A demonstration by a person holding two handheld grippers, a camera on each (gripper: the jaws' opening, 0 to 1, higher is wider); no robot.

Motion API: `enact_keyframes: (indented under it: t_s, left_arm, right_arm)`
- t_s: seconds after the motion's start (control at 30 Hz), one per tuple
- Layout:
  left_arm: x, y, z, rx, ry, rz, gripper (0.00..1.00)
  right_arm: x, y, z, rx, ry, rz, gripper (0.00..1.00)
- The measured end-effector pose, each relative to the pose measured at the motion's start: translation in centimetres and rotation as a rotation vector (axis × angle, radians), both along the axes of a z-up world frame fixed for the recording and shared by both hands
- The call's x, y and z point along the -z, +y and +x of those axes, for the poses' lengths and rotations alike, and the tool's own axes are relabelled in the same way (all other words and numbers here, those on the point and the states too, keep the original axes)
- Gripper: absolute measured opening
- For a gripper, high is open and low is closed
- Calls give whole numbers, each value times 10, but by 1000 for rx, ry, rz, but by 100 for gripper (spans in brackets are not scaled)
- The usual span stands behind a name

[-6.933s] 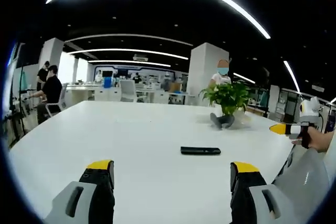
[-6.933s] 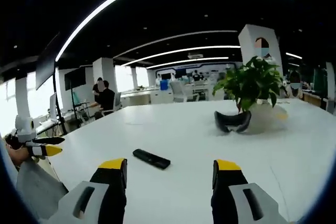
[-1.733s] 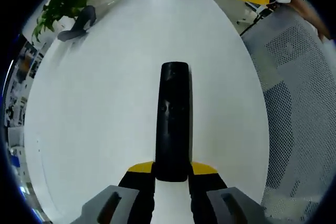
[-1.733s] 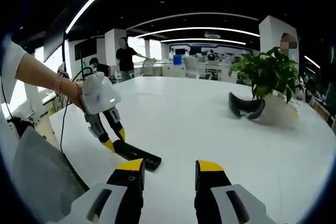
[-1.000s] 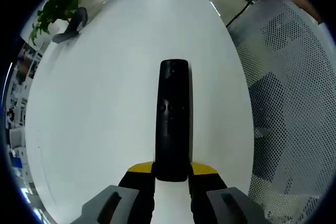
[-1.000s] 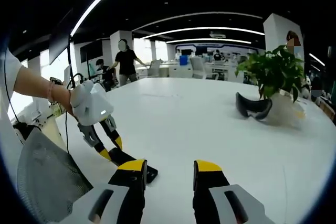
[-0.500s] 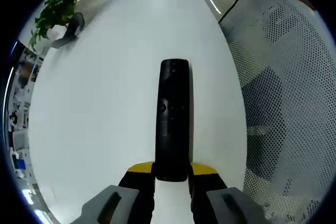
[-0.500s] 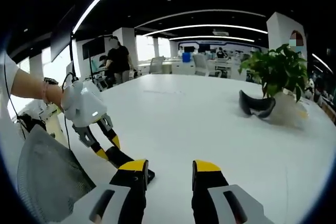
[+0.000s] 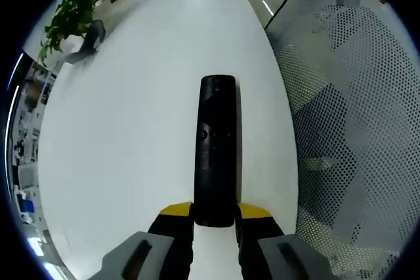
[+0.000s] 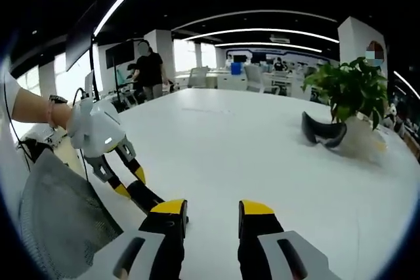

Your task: Press the specified remote control buttons in sequence, fully releasing each button before pressing the next.

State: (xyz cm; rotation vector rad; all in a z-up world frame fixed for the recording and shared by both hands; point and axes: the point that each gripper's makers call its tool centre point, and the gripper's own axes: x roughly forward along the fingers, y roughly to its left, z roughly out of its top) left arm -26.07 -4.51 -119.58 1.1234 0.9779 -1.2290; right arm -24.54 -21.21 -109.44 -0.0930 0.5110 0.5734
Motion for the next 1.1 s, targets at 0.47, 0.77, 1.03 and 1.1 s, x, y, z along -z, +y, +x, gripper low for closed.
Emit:
enact_keyframes:
  t_s: [0.47, 0.77, 1.03, 1.1]
  left_arm:
    - [-1, 4, -8, -45, 21, -53, 23]
    - [0, 4, -6, -54, 77, -91, 24]
    - [1, 3, -8, -53, 80, -108, 24]
    - [1, 3, -8, -54, 81, -110, 24]
  right_arm:
    - [12, 20, -13, -127, 73, -19, 25]
    - [16, 45, -27, -315, 97, -95, 14]
    - [30, 55, -31, -431, 125, -180, 6]
    - [36, 57, -31, -466, 134, -213, 3]
